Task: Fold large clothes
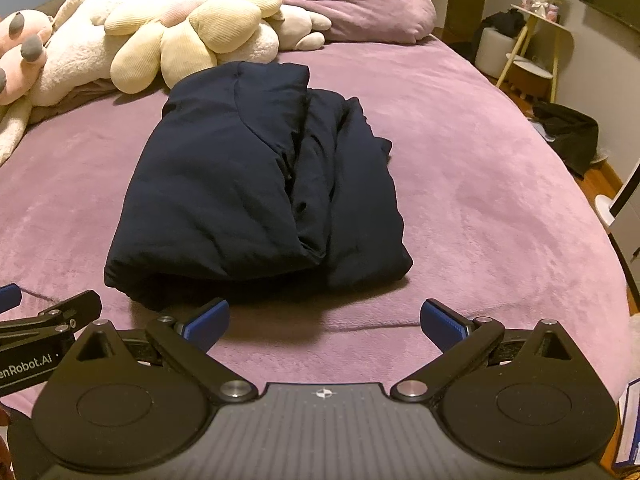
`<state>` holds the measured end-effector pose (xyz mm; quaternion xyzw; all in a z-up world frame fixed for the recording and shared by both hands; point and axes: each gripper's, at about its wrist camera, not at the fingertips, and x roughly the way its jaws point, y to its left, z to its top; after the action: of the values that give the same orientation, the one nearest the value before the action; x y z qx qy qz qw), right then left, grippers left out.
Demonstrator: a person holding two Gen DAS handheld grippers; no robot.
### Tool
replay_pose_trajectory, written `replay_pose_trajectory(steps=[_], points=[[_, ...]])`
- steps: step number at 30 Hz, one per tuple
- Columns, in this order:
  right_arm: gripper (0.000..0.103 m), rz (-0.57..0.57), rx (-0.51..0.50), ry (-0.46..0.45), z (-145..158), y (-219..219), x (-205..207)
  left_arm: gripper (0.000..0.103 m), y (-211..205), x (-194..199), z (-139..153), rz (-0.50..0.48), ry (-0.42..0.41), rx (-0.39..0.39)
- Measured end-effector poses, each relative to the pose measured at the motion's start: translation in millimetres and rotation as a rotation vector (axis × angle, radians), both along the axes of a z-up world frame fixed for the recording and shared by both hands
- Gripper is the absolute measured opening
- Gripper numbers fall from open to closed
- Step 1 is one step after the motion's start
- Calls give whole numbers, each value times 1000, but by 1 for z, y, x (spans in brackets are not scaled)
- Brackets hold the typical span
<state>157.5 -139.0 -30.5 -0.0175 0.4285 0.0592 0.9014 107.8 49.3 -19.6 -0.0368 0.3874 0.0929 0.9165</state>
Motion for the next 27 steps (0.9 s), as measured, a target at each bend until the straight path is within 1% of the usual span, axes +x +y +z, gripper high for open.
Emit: replay_pose_trajectory(steps=[27], points=[[102,-6,16,11,-2,-4,-1,103,-3,2,-3,-3,20,9]])
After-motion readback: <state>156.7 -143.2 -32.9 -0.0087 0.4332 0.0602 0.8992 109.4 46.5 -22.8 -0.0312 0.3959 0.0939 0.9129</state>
